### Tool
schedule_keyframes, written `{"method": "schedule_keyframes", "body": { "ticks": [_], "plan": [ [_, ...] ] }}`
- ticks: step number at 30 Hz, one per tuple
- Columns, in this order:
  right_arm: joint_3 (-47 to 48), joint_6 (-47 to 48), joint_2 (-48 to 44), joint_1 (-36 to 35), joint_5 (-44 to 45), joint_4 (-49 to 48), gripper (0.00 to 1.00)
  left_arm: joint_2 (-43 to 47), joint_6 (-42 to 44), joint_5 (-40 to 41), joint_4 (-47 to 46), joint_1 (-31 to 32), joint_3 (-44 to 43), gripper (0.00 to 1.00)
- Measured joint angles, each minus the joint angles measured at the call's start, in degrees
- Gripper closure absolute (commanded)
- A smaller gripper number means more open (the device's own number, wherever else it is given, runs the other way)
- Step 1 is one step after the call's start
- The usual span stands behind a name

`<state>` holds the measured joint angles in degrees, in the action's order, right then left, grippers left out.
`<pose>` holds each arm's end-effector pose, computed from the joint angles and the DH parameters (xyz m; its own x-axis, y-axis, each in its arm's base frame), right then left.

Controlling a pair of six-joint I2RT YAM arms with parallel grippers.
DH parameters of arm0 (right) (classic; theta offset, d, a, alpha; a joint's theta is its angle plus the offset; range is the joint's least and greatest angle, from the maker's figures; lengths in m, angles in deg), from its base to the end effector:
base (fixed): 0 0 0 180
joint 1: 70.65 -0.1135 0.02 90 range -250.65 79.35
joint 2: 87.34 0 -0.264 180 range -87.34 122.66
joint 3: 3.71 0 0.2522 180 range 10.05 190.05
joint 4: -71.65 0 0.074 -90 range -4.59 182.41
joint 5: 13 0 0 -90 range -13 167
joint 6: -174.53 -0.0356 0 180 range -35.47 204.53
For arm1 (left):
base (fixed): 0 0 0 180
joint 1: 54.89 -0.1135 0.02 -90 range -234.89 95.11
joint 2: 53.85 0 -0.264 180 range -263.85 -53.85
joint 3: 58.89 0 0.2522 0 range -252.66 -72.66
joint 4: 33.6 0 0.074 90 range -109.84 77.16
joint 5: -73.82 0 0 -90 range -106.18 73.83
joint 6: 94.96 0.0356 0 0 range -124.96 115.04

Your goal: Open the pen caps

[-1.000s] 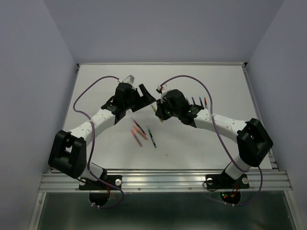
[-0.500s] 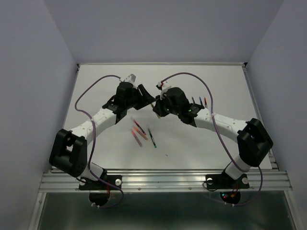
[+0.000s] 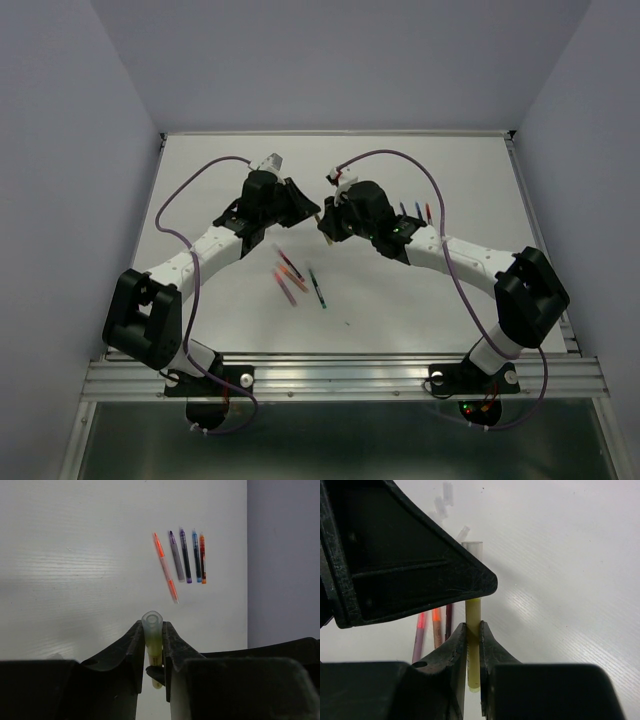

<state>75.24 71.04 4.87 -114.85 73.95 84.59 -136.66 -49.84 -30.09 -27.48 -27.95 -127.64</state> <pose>0.2668 0.2621 0.2711 -0.4782 -0.1401 -0.8670 -0.6364 0.7356 0.2322 0.2934 -0.1587 0.2767 -0.6702 -0.4277 -0.6066 0.2371 0.6510 -0.7211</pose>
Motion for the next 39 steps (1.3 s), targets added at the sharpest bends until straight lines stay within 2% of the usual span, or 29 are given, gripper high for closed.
{"method": "schedule_keyframes", "body": {
  "ticks": [1,2,3,4,5,8,10,11,12,13,14,15,16,25,29,30,35,39],
  "plan": [
    [0.0,0.0,0.0,0.0,0.0,0.0,0.91,0.0,0.0,0.0,0.0,0.0,0.0,1.00],
    [0.0,0.0,0.0,0.0,0.0,0.0,0.81,0.0,-0.1,0.1,-0.1,0.0,0.0,1.00],
    [0.0,0.0,0.0,0.0,-0.1,-0.1,0.65,0.0,-0.2,0.2,-0.1,0.0,0.0,1.00],
    [0.0,0.0,0.0,0.0,-0.3,-0.1,0.56,0.0,-0.3,0.2,-0.2,0.0,0.0,1.00],
    [0.0,0.4,0.0,0.0,-0.5,-0.2,0.52,0.0,-0.5,0.2,-0.4,0.0,0.0,1.00],
    [0.0,0.5,0.0,0.0,-1.1,-0.3,0.50,0.0,-0.9,0.2,-1.2,0.1,0.0,1.00],
    [0.0,0.5,0.0,0.0,-1.2,-0.3,0.55,0.1,-1.1,0.2,-1.7,0.1,0.0,1.00],
    [0.0,0.5,0.0,0.0,-1.3,-0.3,0.62,0.1,-1.2,0.2,-2.0,0.1,0.0,1.00],
    [0.1,0.5,0.2,0.0,-1.3,-0.4,0.74,0.1,-1.2,0.2,-2.2,0.1,0.0,1.00],
    [0.2,0.5,0.3,0.0,-1.3,-0.3,0.79,0.1,-1.3,0.2,-2.4,0.1,0.0,1.00],
    [0.5,0.5,0.5,0.0,-1.0,-0.3,0.89,0.1,-1.3,0.4,-2.6,0.1,0.0,1.00],
    [0.6,0.9,0.7,0.1,-1.0,-0.3,0.89,0.1,-1.3,0.5,-2.6,0.1,0.0,1.00],
    [0.7,0.8,0.9,0.3,-0.5,-0.3,0.99,0.1,-1.3,0.7,-2.6,0.1,0.0,1.00],
    [-1.2,1.2,0.1,0.8,-1.9,-2.0,0.99,-0.5,-0.7,2.5,-0.3,0.1,-1.8,1.00],
    [-8.1,-1.1,-4.1,2.0,-3.0,-7.8,0.99,-3.9,-0.5,-0.9,3.2,0.0,-6.6,1.00],
    [-10.9,-1.9,-6.0,2.1,-5.0,-7.0,0.99,-4.9,-0.2,0.6,2.5,-0.2,-7.8,1.00],
    [-21.8,-5.4,-12.8,-0.8,-11.4,-3.7,0.99,-9.4,0.0,5.5,-1.7,-7.8,-13.2,1.00],
    [-23.1,-6.3,-14.8,-1.1,-10.6,-2.0,0.99,-9.5,0.0,7.3,-2.9,-10.4,-13.4,1.00]
  ]
}}
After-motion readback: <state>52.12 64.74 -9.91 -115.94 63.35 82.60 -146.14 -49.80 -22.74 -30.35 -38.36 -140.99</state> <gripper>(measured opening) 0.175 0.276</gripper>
